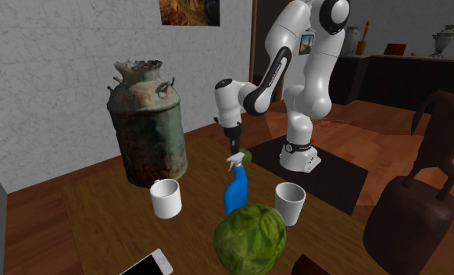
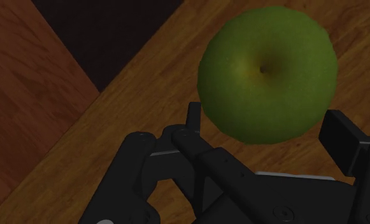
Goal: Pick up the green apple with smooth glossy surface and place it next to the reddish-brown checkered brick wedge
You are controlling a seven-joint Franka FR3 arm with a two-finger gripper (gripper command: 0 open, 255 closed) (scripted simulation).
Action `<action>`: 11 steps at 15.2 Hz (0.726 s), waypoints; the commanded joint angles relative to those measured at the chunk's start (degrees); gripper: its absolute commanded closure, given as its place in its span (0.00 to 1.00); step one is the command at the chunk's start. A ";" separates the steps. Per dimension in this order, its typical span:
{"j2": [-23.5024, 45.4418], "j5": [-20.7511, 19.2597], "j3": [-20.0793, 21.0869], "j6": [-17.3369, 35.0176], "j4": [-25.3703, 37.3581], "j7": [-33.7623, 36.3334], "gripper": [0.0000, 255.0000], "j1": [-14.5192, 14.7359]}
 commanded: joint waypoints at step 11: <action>-9.78 0.71 0.11 -12.77 2.95 -0.82 1.00 0.24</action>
